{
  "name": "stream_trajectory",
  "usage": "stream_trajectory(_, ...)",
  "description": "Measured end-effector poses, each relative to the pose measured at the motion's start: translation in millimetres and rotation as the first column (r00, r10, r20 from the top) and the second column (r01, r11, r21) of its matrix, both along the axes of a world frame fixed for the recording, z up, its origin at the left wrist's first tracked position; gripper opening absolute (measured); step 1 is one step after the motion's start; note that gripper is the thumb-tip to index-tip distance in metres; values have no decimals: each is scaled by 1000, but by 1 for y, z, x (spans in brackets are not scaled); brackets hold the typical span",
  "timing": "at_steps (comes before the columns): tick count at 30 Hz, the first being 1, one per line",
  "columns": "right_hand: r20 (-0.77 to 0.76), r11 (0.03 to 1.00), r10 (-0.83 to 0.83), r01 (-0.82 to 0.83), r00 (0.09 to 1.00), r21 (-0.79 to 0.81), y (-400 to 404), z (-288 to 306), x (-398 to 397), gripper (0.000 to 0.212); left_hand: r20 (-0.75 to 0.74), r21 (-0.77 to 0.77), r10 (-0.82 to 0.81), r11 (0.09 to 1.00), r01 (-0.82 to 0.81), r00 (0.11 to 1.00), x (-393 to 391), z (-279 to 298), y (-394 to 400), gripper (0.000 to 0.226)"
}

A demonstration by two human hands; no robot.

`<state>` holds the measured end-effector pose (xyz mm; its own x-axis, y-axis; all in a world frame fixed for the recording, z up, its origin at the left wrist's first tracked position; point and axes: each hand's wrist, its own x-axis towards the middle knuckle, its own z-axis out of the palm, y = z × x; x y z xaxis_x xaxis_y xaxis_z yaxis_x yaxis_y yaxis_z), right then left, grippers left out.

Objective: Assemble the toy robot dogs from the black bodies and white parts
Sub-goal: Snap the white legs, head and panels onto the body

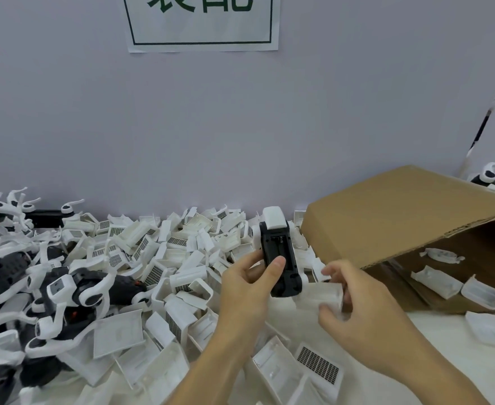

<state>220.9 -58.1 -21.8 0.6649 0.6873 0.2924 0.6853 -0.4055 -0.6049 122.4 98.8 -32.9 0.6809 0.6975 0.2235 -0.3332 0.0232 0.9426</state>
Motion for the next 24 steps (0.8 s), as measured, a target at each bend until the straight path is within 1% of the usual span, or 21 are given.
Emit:
stream_trajectory(2,-29,988,20,-15,999,155,-1,1,0,45,-15,45,-11,999,12,1000,0,0,-2,17)
stream_trajectory(3,-71,968,41,-22,997,251,1,1,-1,46,-24,65,-20,998,21,1000,0,0,-3,19)
stream_trajectory(4,-134,934,81,-28,988,357,2,2,-2,47,-31,84,-30,996,33,999,1,0,-4,21)
stream_trajectory(6,-274,832,177,5,945,555,7,3,-5,46,-38,130,-60,989,64,997,2,0,-7,21)
stream_trajectory(8,-360,746,197,99,912,658,12,3,-6,50,-34,175,-85,980,90,996,3,0,-9,24)
stream_trajectory(10,-401,716,147,182,904,674,14,3,-6,55,-22,211,-91,973,94,996,4,-1,-9,24)
stream_trajectory(13,-367,764,85,176,926,620,16,3,-10,65,-12,249,-96,964,96,995,5,-2,-8,26)
stream_trajectory(14,-352,777,72,169,933,606,17,3,-12,65,-10,265,-100,959,99,995,5,-2,-8,26)
stream_trajectory(17,-325,767,48,174,944,617,20,3,-17,52,-21,356,-113,927,114,993,4,-2,-12,27)
stream_trajectory(19,-325,749,27,196,945,633,22,3,-19,47,-25,407,-120,906,120,992,4,-2,-15,30)
stream_trajectory(22,-321,727,-27,239,947,644,23,4,-22,43,-28,413,-128,902,128,991,4,0,-18,33)
stream_trajectory(24,-310,716,-52,252,949,651,23,5,-24,37,-37,423,-121,898,125,992,4,1,-18,35)
